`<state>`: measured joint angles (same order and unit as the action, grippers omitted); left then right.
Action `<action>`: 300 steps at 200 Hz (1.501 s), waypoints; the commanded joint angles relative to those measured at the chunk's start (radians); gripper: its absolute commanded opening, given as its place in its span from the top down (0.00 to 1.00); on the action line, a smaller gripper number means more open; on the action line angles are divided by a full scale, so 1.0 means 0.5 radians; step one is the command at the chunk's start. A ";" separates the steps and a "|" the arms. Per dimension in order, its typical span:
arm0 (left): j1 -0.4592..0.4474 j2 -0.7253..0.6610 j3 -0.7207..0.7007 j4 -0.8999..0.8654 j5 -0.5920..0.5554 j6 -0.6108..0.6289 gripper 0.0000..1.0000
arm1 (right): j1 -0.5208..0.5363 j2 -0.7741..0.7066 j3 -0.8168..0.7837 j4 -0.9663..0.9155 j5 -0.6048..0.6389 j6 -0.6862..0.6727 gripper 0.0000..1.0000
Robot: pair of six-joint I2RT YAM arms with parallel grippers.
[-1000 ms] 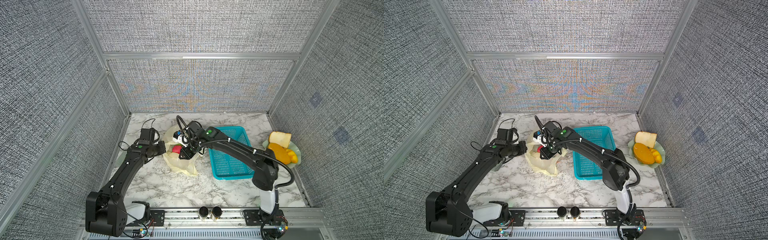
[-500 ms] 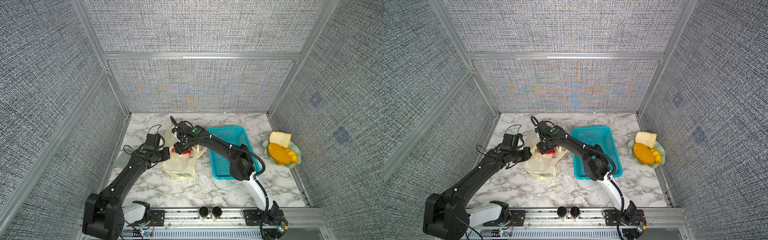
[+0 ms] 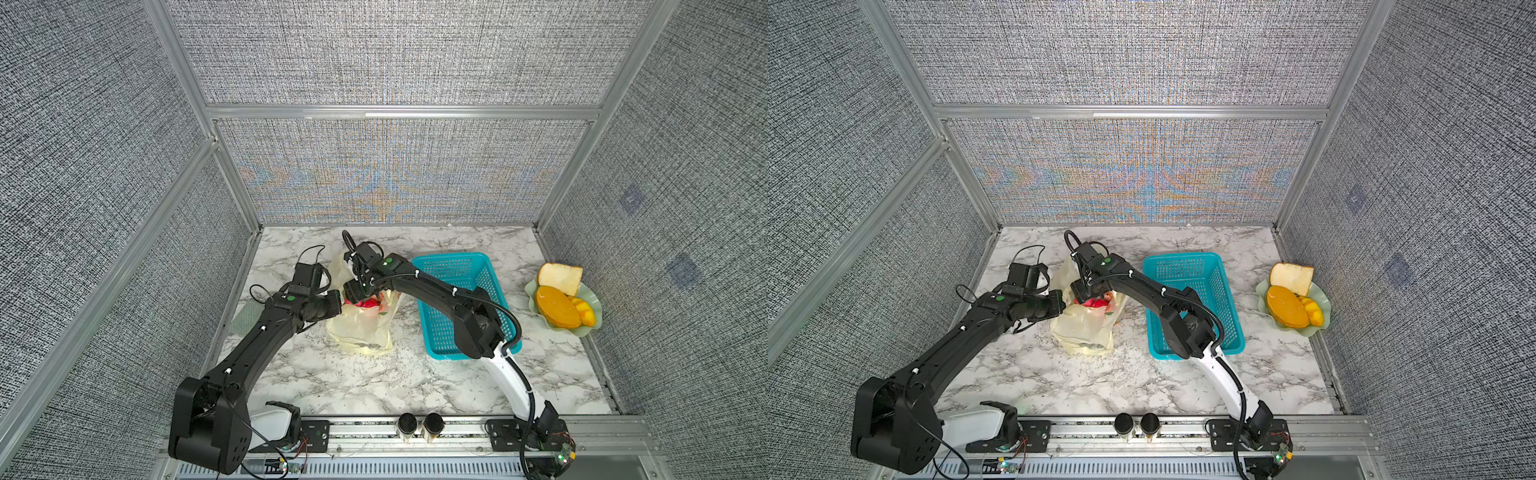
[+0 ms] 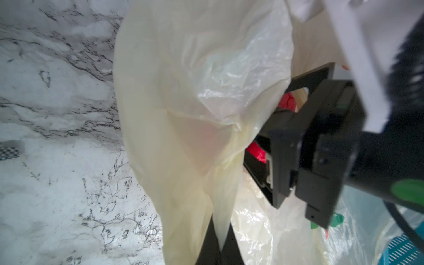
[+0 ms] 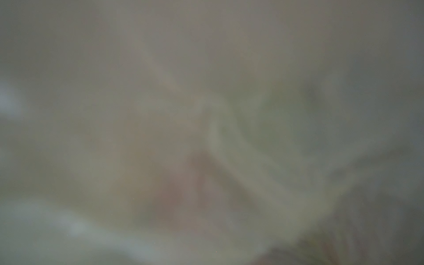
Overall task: Untie the knot of a plastic bag & take out the apple
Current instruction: Pick up the apple from the plastic bag, then place the apple in the basket.
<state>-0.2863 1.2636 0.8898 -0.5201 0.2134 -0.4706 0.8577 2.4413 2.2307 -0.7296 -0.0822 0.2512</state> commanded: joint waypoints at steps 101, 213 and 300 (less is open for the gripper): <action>-0.001 0.007 0.025 -0.016 0.011 0.033 1.00 | 0.033 0.064 -0.018 0.060 0.072 -0.008 0.60; 0.002 0.146 0.219 -0.007 -0.047 0.044 0.99 | -0.033 -1.121 -1.042 0.202 -0.390 -0.092 0.69; 0.002 0.184 0.248 -0.015 -0.041 0.070 0.99 | -0.460 -2.152 -1.685 0.566 -1.021 0.142 0.69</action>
<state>-0.2855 1.3487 1.0096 -0.5262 0.2001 -0.4480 0.6689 1.4017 1.4006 -0.4683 -0.5442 0.2714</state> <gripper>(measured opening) 0.050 0.460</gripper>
